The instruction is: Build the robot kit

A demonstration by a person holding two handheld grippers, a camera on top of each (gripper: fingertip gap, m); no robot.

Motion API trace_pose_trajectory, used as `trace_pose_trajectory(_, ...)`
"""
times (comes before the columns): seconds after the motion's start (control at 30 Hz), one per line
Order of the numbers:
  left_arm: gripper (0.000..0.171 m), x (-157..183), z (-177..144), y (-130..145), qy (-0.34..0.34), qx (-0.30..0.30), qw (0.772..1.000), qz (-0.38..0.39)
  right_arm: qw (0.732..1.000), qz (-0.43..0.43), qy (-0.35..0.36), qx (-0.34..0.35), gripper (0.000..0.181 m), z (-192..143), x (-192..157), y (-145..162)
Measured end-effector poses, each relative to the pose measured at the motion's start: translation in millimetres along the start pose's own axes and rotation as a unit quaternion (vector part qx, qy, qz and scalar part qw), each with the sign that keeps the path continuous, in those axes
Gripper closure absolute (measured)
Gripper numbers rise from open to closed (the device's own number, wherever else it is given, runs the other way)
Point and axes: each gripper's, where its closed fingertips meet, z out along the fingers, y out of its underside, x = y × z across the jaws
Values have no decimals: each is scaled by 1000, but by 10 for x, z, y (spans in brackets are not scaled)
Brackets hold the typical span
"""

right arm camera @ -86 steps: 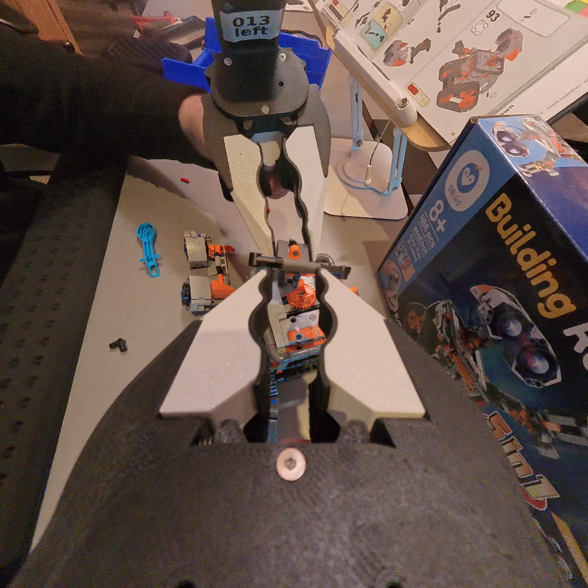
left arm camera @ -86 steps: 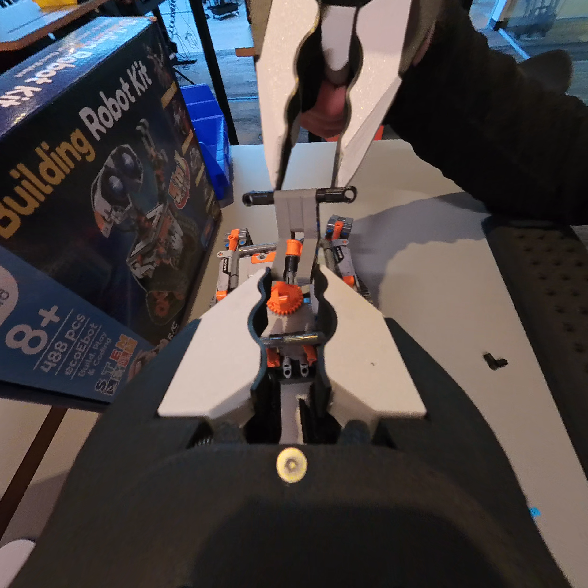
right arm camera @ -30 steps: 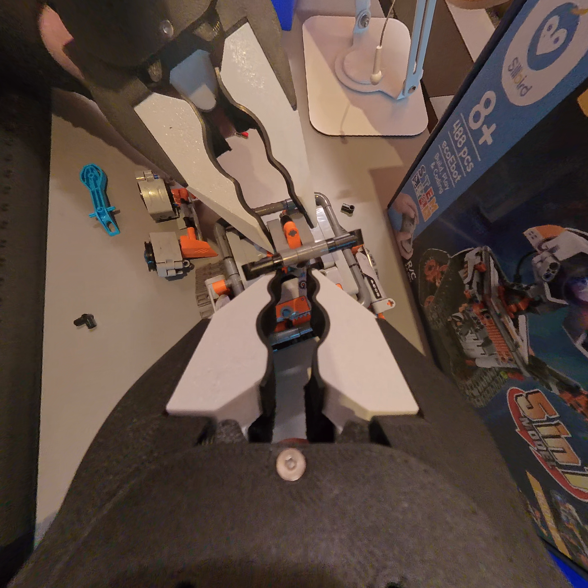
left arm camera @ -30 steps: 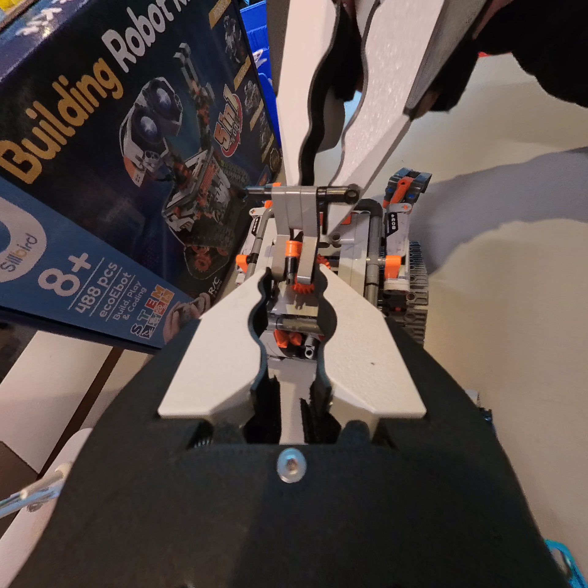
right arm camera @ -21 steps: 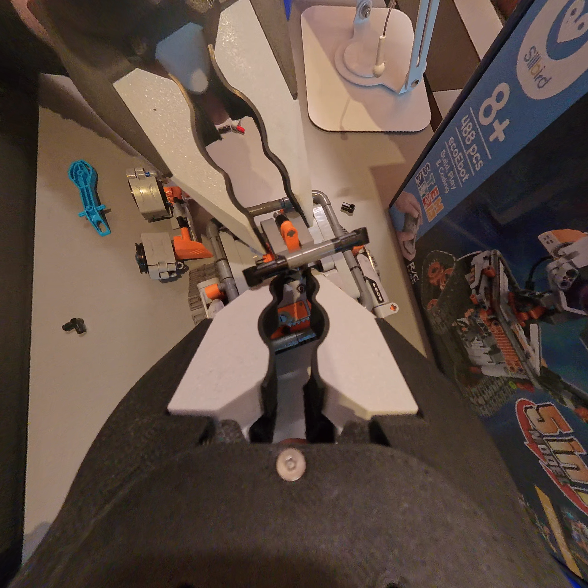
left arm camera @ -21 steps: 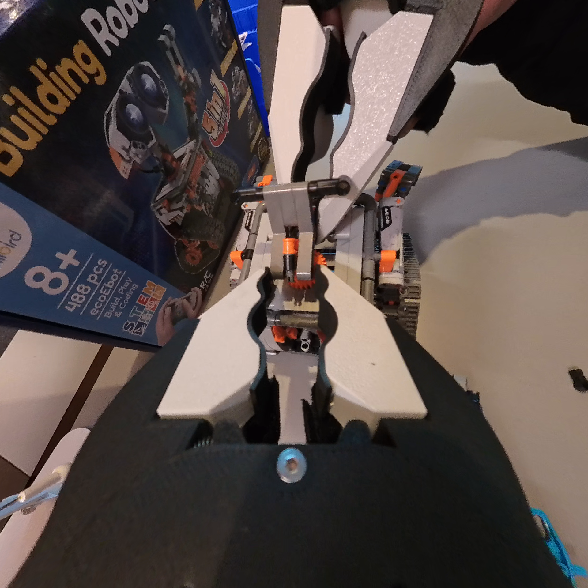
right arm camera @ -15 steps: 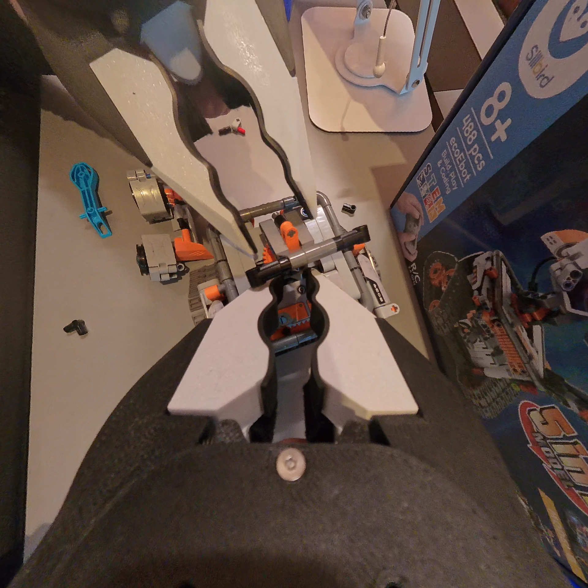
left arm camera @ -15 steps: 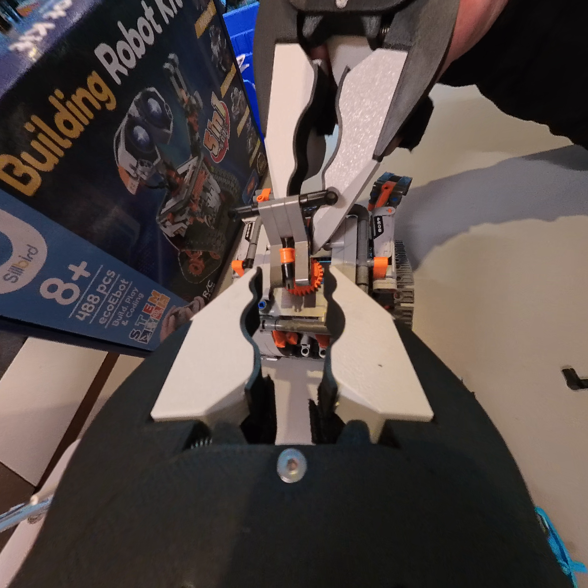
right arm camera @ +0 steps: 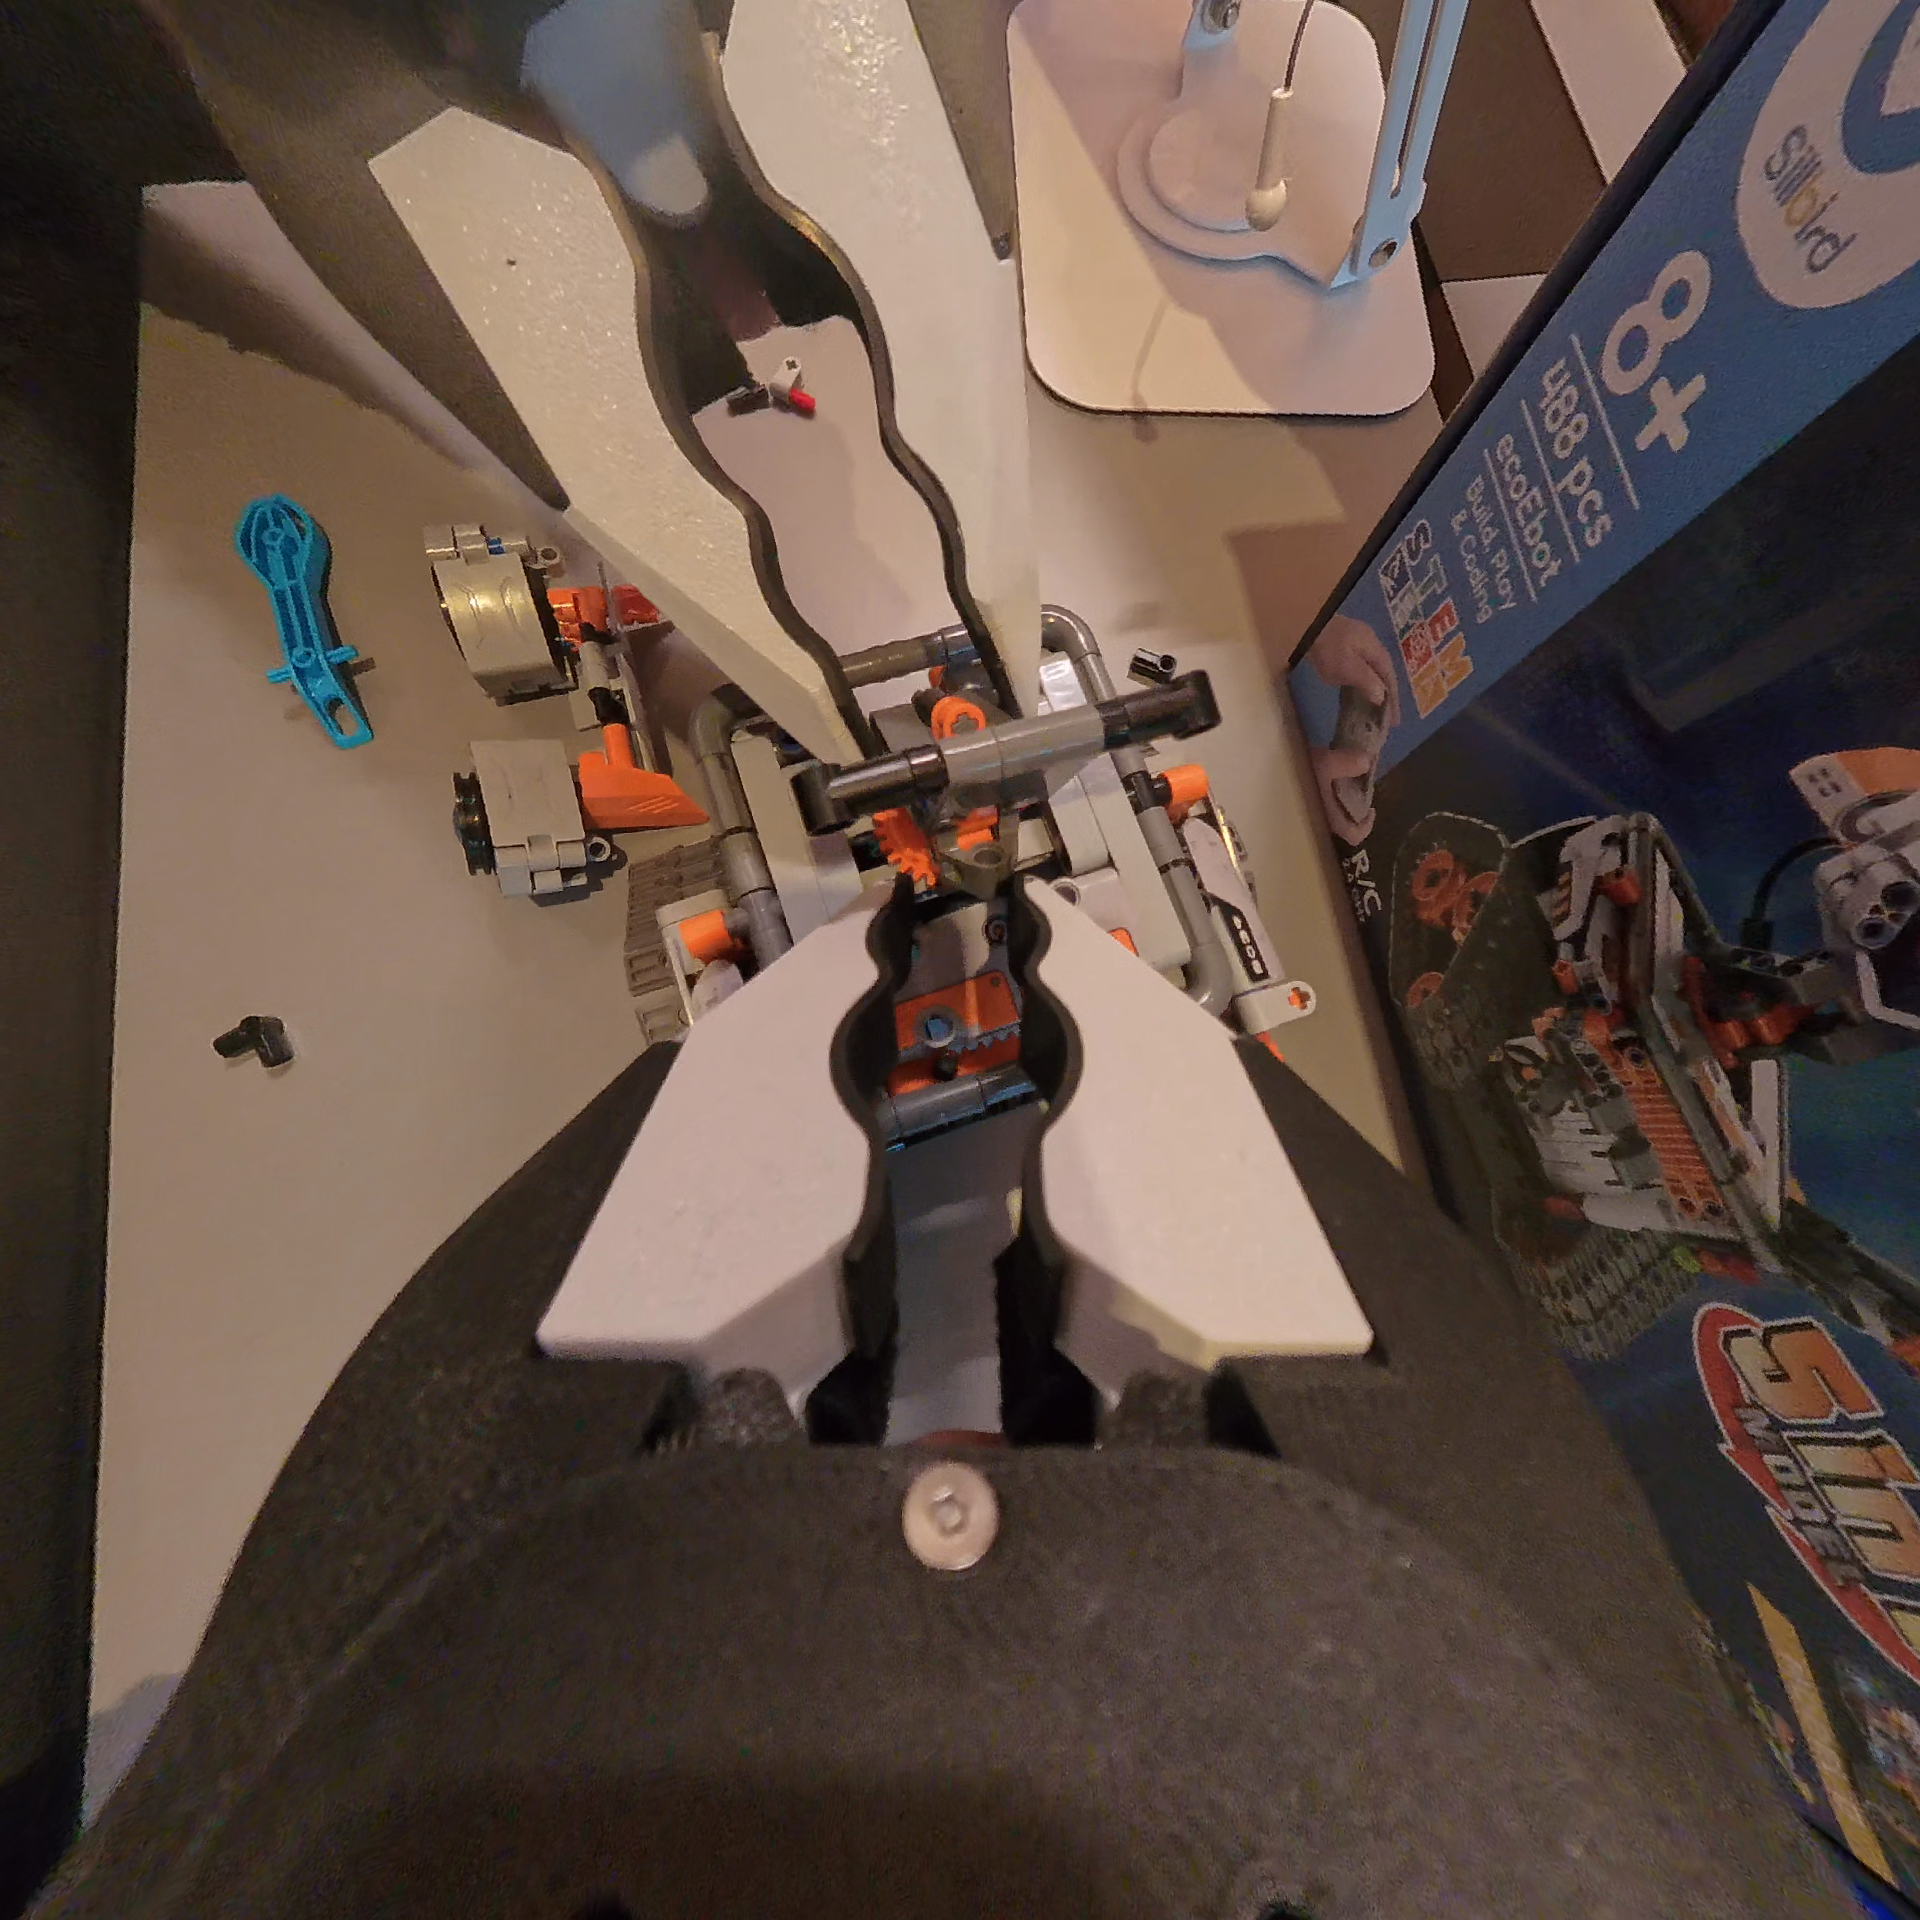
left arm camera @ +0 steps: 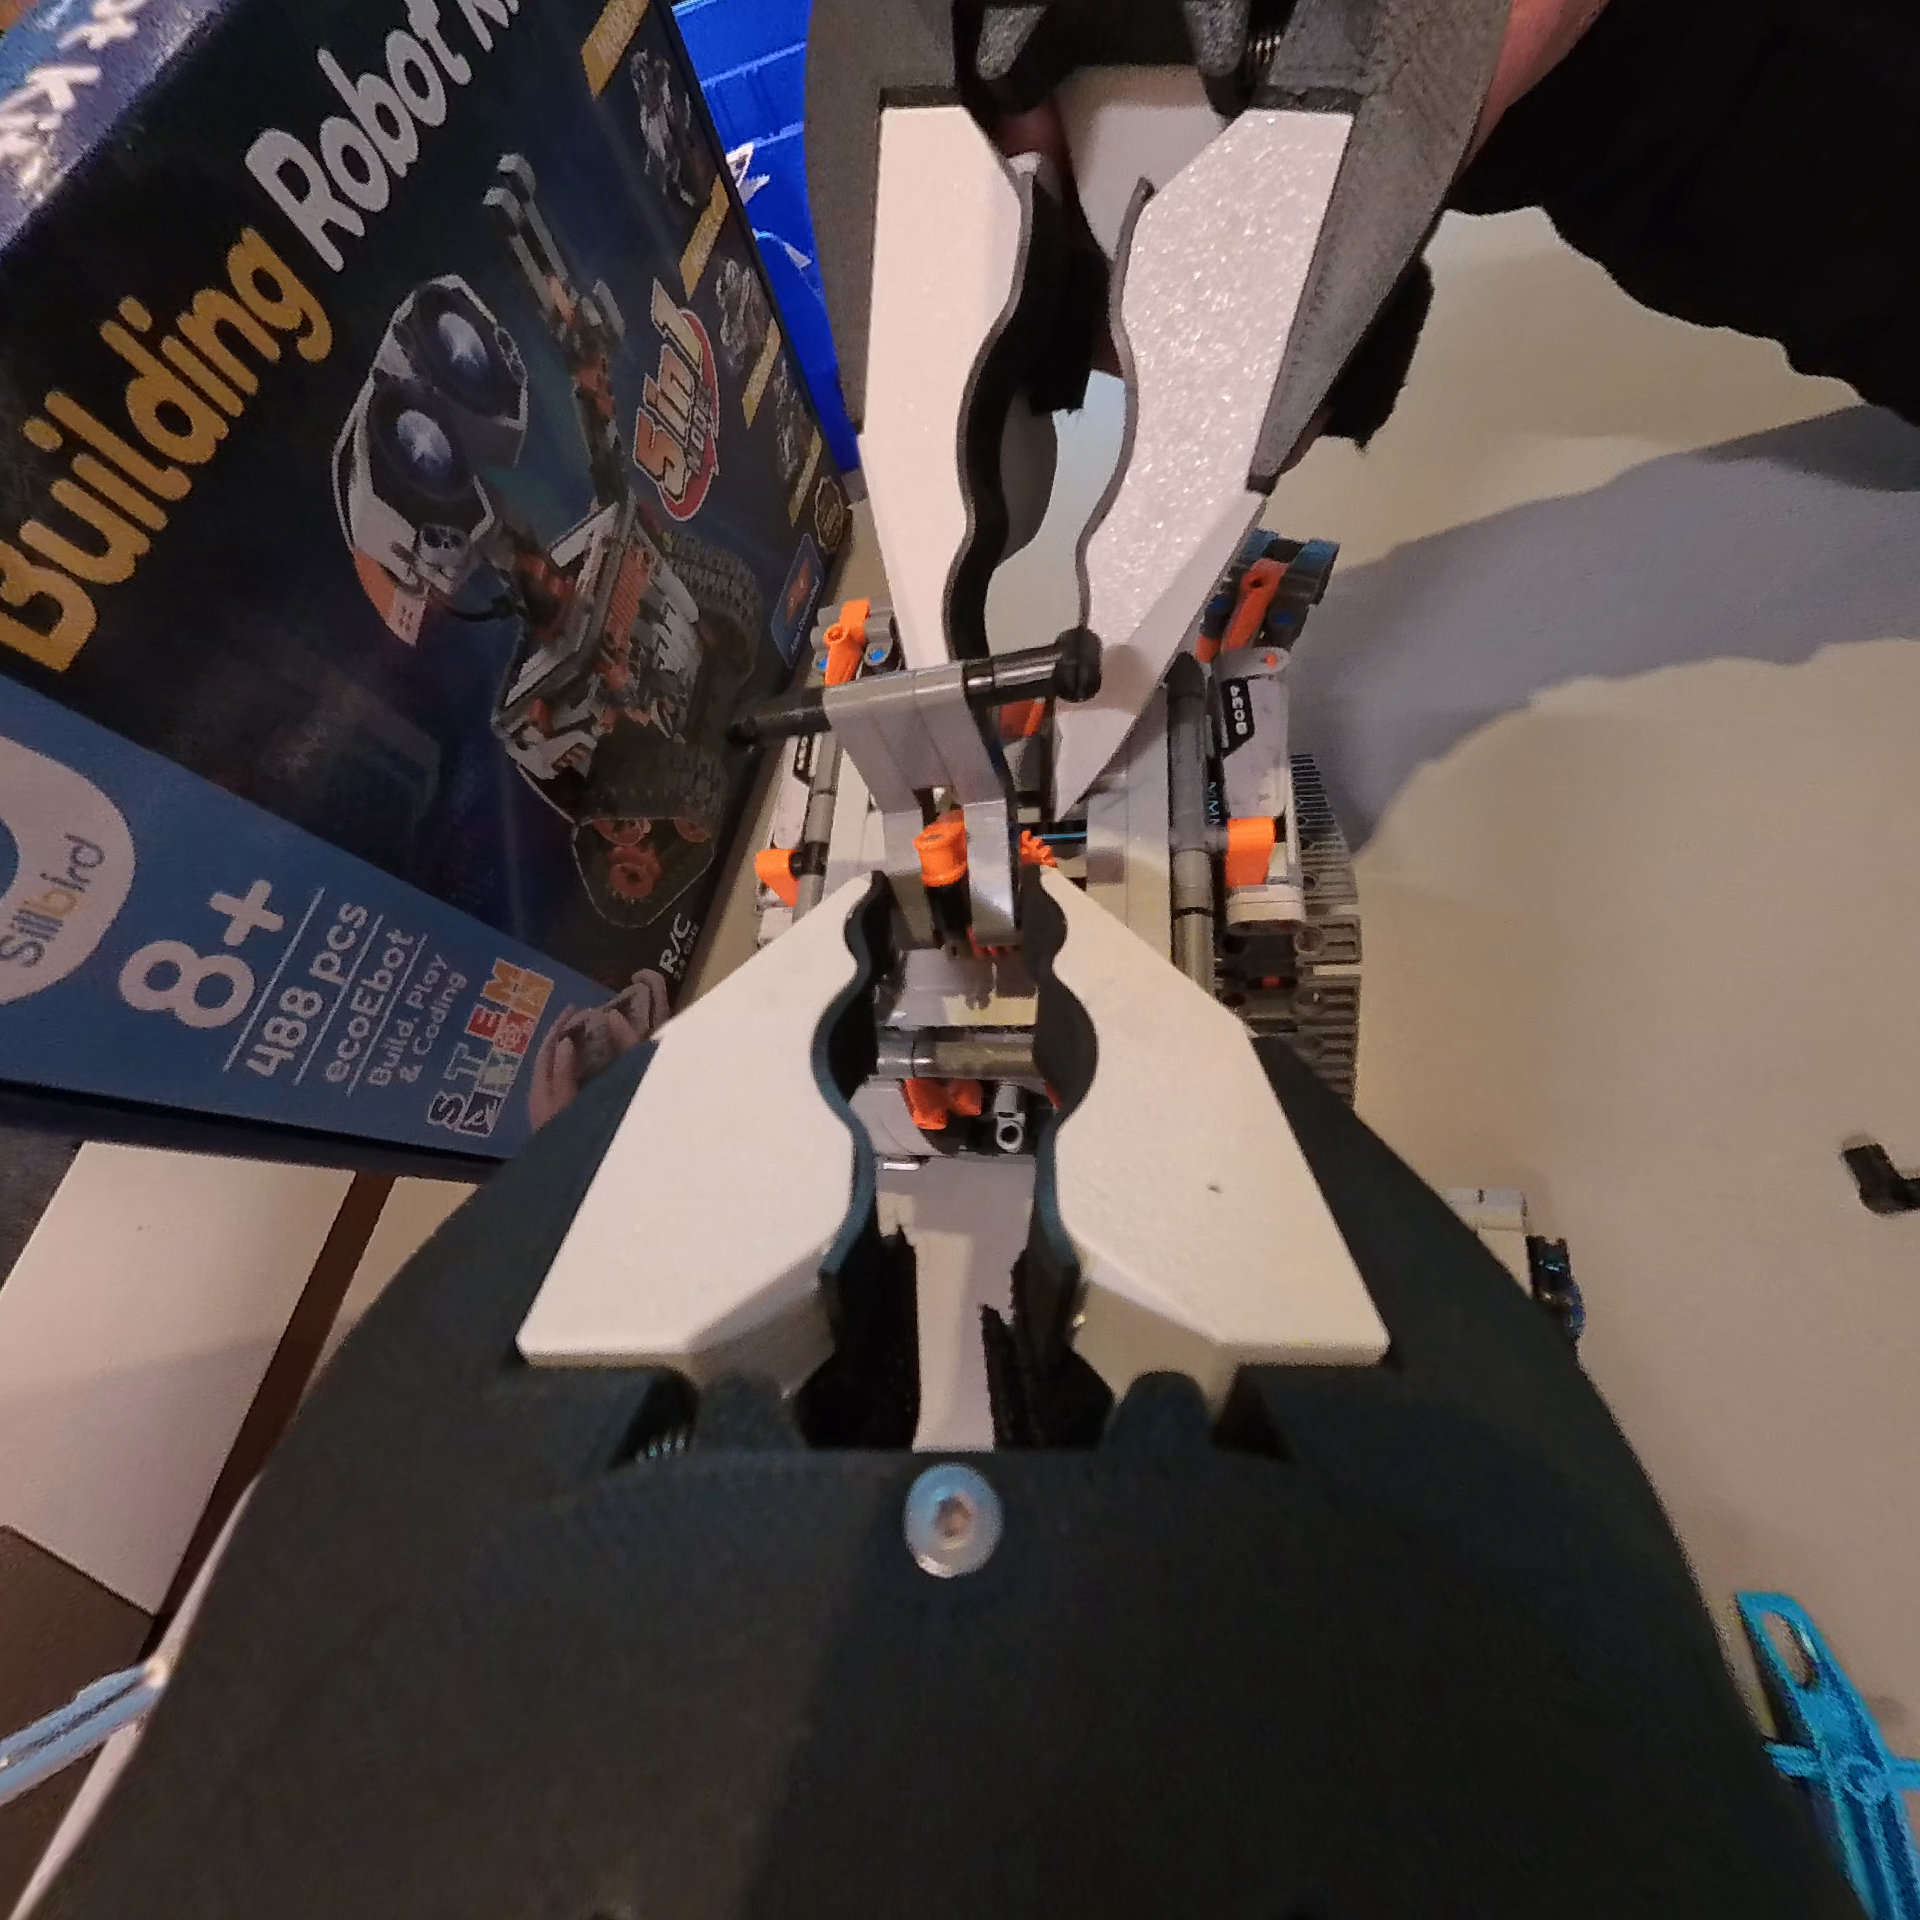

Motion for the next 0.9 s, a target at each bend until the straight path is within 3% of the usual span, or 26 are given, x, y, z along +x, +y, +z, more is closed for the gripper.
trace_pose_trajectory(0.9,141,-21,6,-5,9,-2,1000,16,1000,-5,3,2,168,1,5,-9)
